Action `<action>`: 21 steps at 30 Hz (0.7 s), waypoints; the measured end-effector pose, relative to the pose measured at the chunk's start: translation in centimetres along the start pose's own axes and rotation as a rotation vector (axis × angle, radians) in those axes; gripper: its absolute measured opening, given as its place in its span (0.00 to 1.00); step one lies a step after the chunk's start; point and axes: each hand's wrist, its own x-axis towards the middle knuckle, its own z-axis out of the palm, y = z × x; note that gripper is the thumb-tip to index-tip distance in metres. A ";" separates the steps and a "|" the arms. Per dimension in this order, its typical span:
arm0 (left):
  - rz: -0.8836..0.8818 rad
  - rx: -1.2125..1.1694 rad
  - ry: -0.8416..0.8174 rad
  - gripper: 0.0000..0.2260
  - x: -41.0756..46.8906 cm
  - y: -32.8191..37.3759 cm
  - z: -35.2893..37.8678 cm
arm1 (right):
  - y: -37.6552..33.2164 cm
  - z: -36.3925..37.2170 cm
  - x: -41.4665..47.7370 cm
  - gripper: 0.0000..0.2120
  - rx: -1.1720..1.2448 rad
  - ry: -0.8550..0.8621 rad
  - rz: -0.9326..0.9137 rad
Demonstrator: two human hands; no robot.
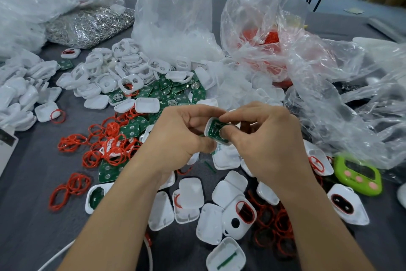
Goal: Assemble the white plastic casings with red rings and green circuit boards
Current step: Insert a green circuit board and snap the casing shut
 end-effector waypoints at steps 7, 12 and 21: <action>-0.006 -0.027 -0.001 0.26 0.1 -0.2 -0.1 | 0.2 -0.4 0.2 0.12 0.096 -0.021 0.026; -0.010 -0.064 -0.026 0.26 0.1 -0.2 -0.3 | 0.4 -0.6 0.3 0.11 0.164 -0.014 0.060; 0.000 -0.189 -0.041 0.25 -0.1 -0.1 -0.5 | 1.3 -0.7 0.8 0.04 0.479 -0.138 0.244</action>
